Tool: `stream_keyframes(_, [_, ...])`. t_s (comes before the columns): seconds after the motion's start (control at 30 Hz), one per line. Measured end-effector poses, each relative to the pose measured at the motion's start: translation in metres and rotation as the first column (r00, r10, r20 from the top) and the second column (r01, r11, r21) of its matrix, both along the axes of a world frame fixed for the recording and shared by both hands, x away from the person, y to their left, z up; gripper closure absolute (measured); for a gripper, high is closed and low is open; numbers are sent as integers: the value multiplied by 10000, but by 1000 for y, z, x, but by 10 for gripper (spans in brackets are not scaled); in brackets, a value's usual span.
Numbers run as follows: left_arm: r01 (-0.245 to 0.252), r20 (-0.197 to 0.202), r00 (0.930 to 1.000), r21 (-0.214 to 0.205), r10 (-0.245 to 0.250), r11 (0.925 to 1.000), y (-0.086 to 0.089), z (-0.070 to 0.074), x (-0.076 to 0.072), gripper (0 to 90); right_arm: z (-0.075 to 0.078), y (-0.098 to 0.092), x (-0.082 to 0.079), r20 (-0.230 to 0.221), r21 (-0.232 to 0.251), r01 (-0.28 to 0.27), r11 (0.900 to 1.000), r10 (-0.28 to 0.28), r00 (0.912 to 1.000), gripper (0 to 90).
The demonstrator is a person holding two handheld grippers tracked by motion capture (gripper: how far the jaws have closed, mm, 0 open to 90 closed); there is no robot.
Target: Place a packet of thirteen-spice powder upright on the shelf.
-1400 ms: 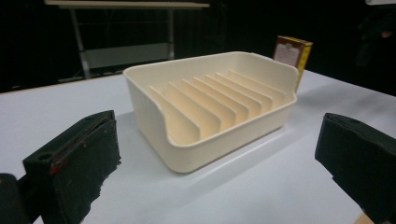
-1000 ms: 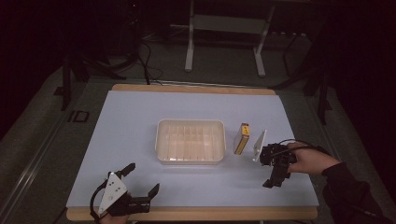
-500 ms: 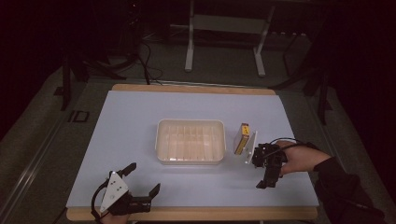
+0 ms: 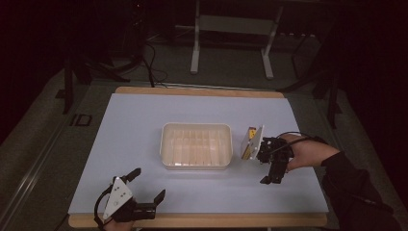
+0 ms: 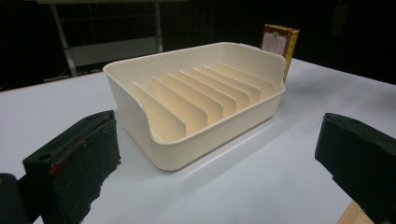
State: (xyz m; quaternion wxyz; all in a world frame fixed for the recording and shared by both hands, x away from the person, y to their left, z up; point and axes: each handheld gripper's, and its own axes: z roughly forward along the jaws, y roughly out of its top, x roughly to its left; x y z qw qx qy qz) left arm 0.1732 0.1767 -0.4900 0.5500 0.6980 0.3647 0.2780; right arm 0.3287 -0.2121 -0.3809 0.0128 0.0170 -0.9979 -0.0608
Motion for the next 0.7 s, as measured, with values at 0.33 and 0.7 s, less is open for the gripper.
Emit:
stream_keyframes(0.33, [-35,-44,10000,-43,35,10000,1,0,-1,0,14,2,17,310,156,21,9999,-25,9995,160])
stream_keyframes(0.7, [-72,-60,10000,-15,72,10000,2,0,-2,0,29,5,38,804,230,409,9989,-426,9959,160])
